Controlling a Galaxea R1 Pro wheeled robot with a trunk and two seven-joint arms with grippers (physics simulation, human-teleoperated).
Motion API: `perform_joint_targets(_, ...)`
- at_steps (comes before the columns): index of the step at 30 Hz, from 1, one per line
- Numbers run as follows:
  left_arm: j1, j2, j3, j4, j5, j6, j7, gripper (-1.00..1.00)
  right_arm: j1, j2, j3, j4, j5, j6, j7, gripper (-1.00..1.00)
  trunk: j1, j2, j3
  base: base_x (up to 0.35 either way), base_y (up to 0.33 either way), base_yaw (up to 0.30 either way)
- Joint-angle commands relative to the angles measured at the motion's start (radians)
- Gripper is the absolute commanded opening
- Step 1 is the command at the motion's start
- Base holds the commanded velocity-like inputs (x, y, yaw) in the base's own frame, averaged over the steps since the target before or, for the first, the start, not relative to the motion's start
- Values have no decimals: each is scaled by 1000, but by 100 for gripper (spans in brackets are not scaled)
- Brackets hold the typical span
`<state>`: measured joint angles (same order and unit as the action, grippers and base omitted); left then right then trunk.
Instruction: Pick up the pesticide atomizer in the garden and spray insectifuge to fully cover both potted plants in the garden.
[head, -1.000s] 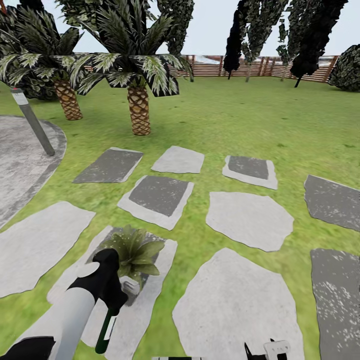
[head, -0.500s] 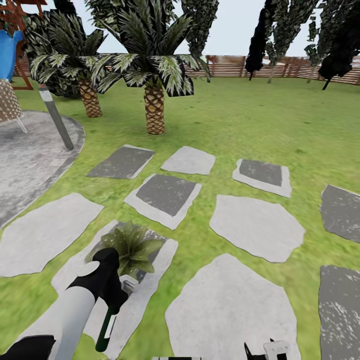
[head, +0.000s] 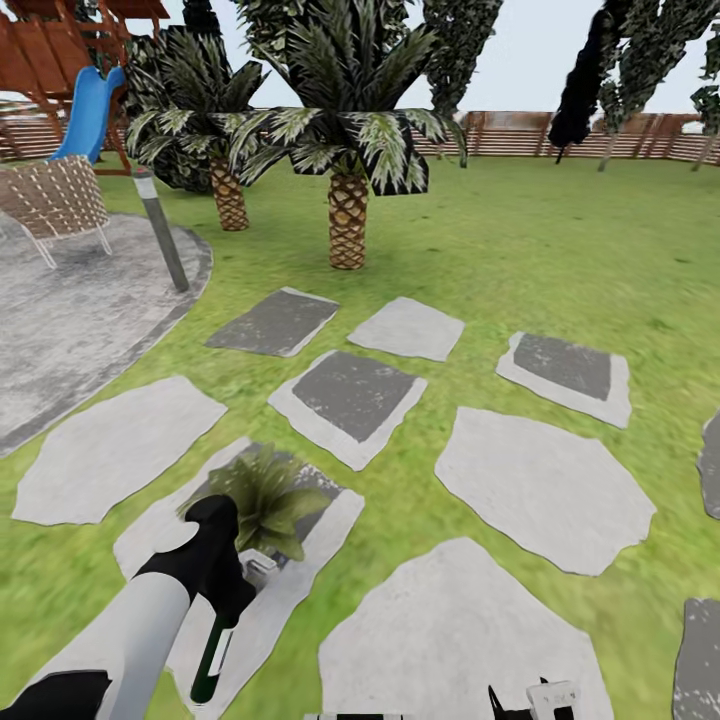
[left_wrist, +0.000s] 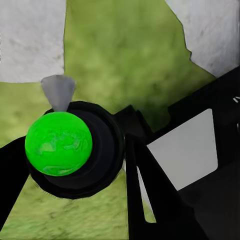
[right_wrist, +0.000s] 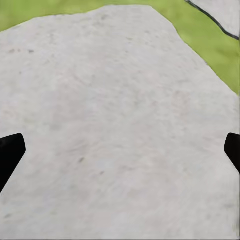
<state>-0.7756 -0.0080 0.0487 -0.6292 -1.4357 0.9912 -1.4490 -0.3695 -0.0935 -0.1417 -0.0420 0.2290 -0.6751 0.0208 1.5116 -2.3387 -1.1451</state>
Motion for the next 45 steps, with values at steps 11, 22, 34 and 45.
perform_joint_targets(11, 7, 1, 4, 0, -9, 11, -8, -100, 0, 0, -9, 1, 9, -2, 2, 100, 0, 0, -1, 232, -192, 83)
perform_joint_targets(22, 12, 3, 1, 0, -8, 10, -11, -100, 0, 0, -9, 1, 9, -2, 2, 100, 0, 0, -1, 27, -18, 275)
perform_joint_targets(34, 12, -1, 5, 2, -5, 10, -10, -100, 0, 0, -9, 1, 9, -2, 2, 100, 0, 0, -1, 42, -28, 262)
perform_joint_targets(45, 10, -1, 5, 2, -5, 10, -9, -100, 0, 0, -9, 1, 9, -2, 2, 100, 0, 0, -1, 85, -242, 15)
